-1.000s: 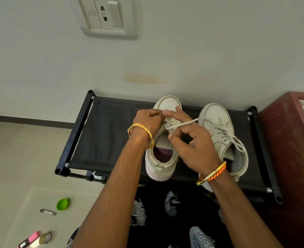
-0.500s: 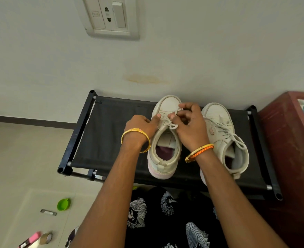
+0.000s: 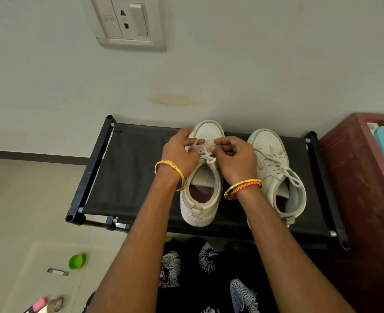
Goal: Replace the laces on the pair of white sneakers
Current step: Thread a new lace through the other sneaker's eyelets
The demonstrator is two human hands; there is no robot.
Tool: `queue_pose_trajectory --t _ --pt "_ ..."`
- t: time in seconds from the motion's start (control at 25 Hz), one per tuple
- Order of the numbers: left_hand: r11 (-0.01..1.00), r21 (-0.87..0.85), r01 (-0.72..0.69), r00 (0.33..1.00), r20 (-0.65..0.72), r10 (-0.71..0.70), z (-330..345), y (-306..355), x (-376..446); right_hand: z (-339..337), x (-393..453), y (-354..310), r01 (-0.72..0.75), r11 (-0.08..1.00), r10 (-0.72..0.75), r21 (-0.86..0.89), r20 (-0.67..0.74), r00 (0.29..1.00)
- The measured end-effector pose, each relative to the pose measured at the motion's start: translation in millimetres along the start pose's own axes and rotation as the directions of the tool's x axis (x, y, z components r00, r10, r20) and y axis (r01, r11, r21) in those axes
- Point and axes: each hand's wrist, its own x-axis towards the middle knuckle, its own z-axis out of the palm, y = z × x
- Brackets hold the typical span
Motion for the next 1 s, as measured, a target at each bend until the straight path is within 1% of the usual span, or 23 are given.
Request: queue_pose_trajectory --t 0.08,0.2,0.28,0.36,0.4,0.48,0.52,0.56,0.64,0.72,0.76,0.8,0.84,0.88,0.92,0.96,1.0 --pt "0.999 0.032 -0.012 0.998 0.068 0.010 0 -5 2 -1 -1 0 -0.005 1.000 0.005 0.003 0.004 1.000" --pt "0.996 0.090 0.010 0.995 0.102 -0.019 1 -10 7 -2 -2 2 0.002 1.000 -0.001 -0.009 0.007 1.000" --pt "0.999 0.045 0.001 0.993 0.114 -0.006 0 -13 10 -3 -2 1 0.025 0.999 -0.025 -0.027 0.008 1.000" --pt "1.000 -0.016 -0.009 0.997 0.075 0.010 1 -12 7 -6 -3 0 0.040 0.999 -0.040 -0.031 0.008 0.999" --pt "1.000 0.002 -0.030 0.999 0.025 0.030 1 -10 5 -7 -4 -2 0.040 0.999 -0.040 -0.014 0.006 0.999" --pt "0.990 0.105 -0.095 0.991 -0.080 0.104 2 -4 -3 -15 -8 -9 0.061 0.998 -0.061 0.033 -0.024 0.998" --pt "0.977 0.159 -0.141 0.981 -0.111 0.160 2 0 -8 -21 -10 -13 0.103 0.994 -0.100 0.036 -0.061 0.993" --pt "0.959 0.210 -0.189 0.969 -0.121 0.217 2 2 -12 -29 -13 -18 0.158 0.987 -0.155 0.018 -0.100 0.983" --pt "0.919 0.299 -0.256 0.949 -0.103 0.298 1 3 -22 -51 -22 -26 0.248 0.966 -0.257 -0.072 -0.166 0.952" --pt "0.907 0.311 -0.285 0.935 -0.116 0.334 -1 4 -36 -76 -37 -30 0.272 0.934 -0.321 -0.233 -0.209 0.924" --pt "0.909 0.294 -0.297 0.925 -0.149 0.350 -4 6 -44 -89 -46 -29 0.245 0.913 -0.325 -0.327 -0.217 0.920" --pt "0.910 0.278 -0.306 0.913 -0.184 0.363 -8 7 -53 -102 -56 -28 0.196 0.891 -0.299 -0.411 -0.203 0.932" --pt "0.908 0.283 -0.309 0.910 -0.189 0.368 -11 8 -62 -113 -64 -26 0.135 0.868 -0.234 -0.478 -0.154 0.960" --pt "0.900 0.311 -0.304 0.921 -0.147 0.362 -14 6 -70 -122 -72 -22 0.074 0.836 -0.133 -0.544 -0.069 0.989" --pt "0.888 0.356 -0.291 0.942 -0.058 0.332 -15 3 -78 -127 -80 -19 0.024 0.787 0.005 -0.616 0.044 0.999" --pt "0.874 0.405 -0.268 0.961 0.050 0.272 -15 0 -89 -127 -88 -15 0.004 0.724 0.148 -0.689 0.161 0.976" --pt "0.861 0.452 -0.234 0.971 0.144 0.189 -13 -4 -99 -124 -96 -11 0.019 0.672 0.258 -0.741 0.258 0.931"
